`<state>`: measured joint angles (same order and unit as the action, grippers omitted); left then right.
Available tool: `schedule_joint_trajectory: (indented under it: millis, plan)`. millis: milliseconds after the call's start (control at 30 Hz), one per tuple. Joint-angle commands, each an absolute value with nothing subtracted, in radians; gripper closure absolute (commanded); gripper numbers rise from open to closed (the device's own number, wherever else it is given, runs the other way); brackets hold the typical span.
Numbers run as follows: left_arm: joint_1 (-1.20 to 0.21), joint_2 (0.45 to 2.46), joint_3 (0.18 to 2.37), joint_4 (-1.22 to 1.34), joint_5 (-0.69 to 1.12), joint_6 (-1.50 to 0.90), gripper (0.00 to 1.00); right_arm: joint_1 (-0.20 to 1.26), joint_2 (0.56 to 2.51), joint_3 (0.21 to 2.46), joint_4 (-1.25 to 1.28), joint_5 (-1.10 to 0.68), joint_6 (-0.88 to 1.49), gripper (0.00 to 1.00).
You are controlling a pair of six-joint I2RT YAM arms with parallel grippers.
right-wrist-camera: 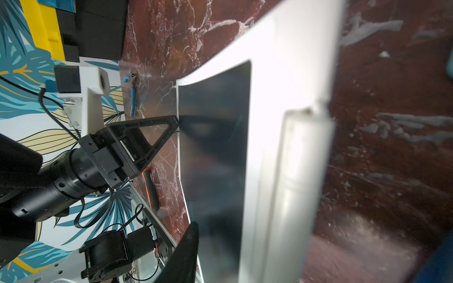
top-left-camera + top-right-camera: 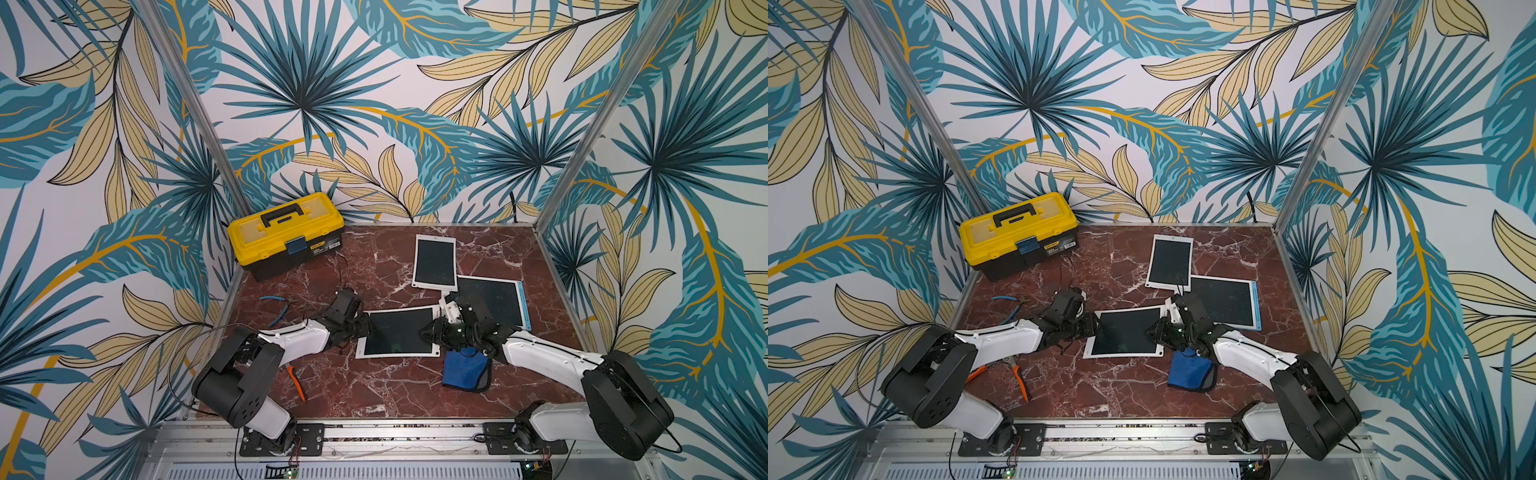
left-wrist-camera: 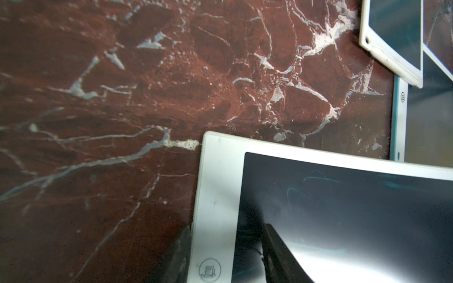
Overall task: Wipe the drawing tablet
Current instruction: Pick up the drawing tablet from the center of the board.
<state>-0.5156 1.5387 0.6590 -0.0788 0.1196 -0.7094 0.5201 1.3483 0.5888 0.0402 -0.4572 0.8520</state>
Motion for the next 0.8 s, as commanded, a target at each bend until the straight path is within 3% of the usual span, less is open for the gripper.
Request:
schedule_joint_trajectory:
  millis: [0, 600, 767]
  plan:
    - [-0.528, 1.579, 0.603, -0.292, 0.179, -0.711, 0.51, 0.538, 1.324, 0.632, -0.035, -0.473, 0.82, 0.64]
    - [-0.54, 1.502, 0.606, -0.293, 0.18, -0.708, 0.52, 0.555, 1.299, 0.8, -0.319, -0.401, 0.745, 0.83]
    - [-0.54, 1.406, 0.61, -0.296, 0.209, -0.674, 0.52, 0.554, 1.275, 0.833, -0.362, -0.388, 0.731, 0.83]
